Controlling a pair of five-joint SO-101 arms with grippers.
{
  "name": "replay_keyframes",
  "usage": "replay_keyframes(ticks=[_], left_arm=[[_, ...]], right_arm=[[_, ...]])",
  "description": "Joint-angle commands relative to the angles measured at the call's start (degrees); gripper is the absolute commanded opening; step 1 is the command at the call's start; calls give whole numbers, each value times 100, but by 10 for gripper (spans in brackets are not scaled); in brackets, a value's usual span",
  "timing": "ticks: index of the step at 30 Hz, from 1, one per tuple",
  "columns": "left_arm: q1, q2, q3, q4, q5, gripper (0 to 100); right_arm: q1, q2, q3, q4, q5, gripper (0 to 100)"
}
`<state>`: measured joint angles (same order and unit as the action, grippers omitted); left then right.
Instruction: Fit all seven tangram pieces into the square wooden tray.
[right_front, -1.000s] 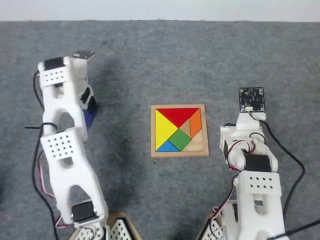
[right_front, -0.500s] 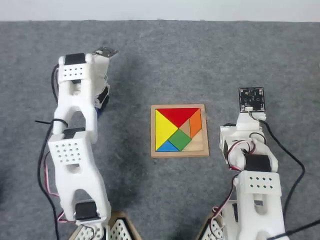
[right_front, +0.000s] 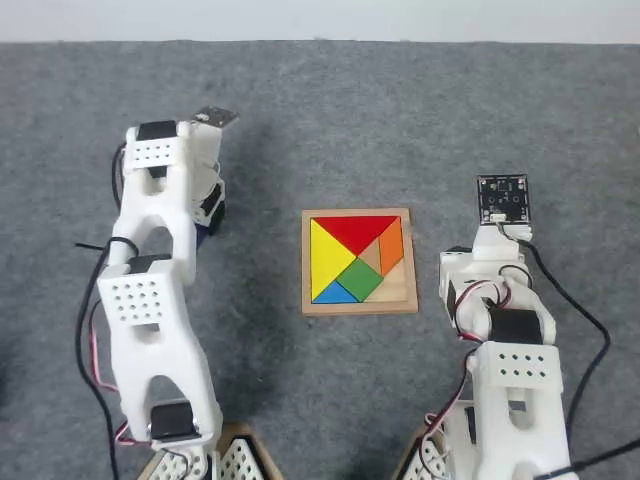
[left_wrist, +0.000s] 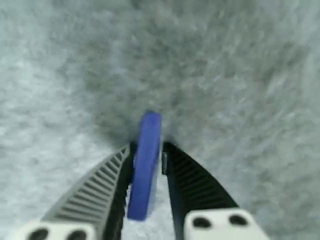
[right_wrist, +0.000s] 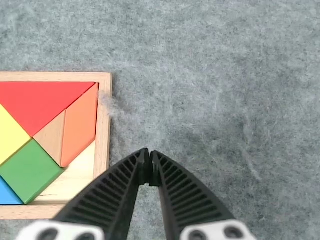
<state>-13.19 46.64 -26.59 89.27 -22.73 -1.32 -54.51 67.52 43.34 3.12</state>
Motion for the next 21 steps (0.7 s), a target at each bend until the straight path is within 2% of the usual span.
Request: replay_keyframes(ticks=[1,7,11,14,18,21], left_arm=[[18,-26,-40,-79,-26,8],[334,-818,-13,633,-202,10],[844,-1714,13,1125,-185,10],[1248,-2426,374,1134,-149,10],[2057,-3244,1314,1116,-149,10],[2910,-3666,1877,844,70,10]], right_arm=[[-22,-198,-70,40,70,7],[-31,-198,-70,40,70,7],[-22,-198,-70,40,70,7],[-13,-207,-70,40,70,7],[22,-215,-70,48,79,7],[391,-224,-167,145,193,7]])
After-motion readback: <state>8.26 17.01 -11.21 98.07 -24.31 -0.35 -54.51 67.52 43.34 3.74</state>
